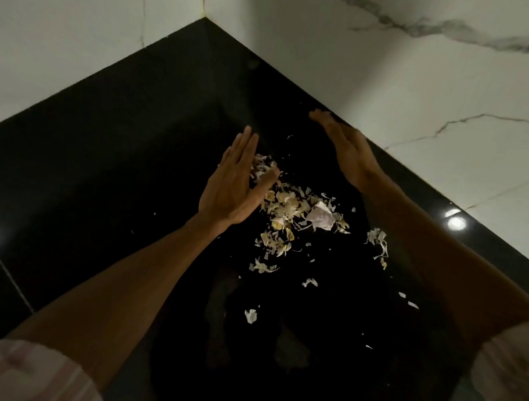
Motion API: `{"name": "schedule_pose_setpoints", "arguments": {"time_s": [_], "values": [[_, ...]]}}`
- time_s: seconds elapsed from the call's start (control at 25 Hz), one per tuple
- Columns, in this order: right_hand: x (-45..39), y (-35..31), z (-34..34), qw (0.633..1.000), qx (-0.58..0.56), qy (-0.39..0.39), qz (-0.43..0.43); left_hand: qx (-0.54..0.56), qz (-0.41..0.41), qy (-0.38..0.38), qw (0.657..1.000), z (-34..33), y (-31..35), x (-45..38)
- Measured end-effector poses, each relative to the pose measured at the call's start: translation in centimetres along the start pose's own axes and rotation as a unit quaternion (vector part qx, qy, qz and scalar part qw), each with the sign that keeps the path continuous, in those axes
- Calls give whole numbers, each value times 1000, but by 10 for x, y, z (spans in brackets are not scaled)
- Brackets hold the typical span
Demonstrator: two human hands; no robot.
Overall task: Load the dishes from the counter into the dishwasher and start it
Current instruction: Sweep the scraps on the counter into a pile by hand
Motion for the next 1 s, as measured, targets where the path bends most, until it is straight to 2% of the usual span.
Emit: {"name": "schedule_pose_setpoints", "arguments": {"time_s": [0.08,0.16,0.24,0.36,0.52,0.6,0.68,0.76,0.84,0.88,0.92,0.96,1.0], "values": [[-22,-5,-21,988,145,-51,-28,15,20,12,1000,3,-5,-11],[-24,-11,-54,965,239,-105,0,-28,-3,-19,999,0,-4,-26],[-7,-18,-70,963,239,-120,21,-72,-54,-71,993,-8,2,-27],[37,-15,-72,969,203,-137,1,-88,-104,-133,982,-24,17,7],[128,-8,-87,965,198,-171,20,-63,-120,-169,976,-46,42,89],[168,-5,-91,964,187,-185,34,0,-130,-187,974,-53,63,124],[200,-4,-70,978,157,-134,31,107,-137,-202,964,-52,78,150],[234,4,-18,994,104,34,17,148,-115,-143,972,-29,62,156],[288,44,50,970,73,217,-79,84,-25,-31,996,9,0,146],[314,72,77,949,81,260,-159,32,35,-8,999,29,-38,140],[336,101,97,928,118,265,-235,-21,85,-20,996,43,-70,133],[346,125,108,911,188,238,-280,-67,115,-51,990,50,-91,125],[342,144,114,901,253,201,-290,-108,122,-80,983,48,-100,116]]}}
Point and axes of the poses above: each hand's wrist, its own x-axis away from the middle knuckle, its own z-axis out of the back of the hand, y = z × x, the point moved 8 cm from there along -x, towards the middle knuckle, and after that the axes turned 5 degrees about -y, right-handed, at the moved point
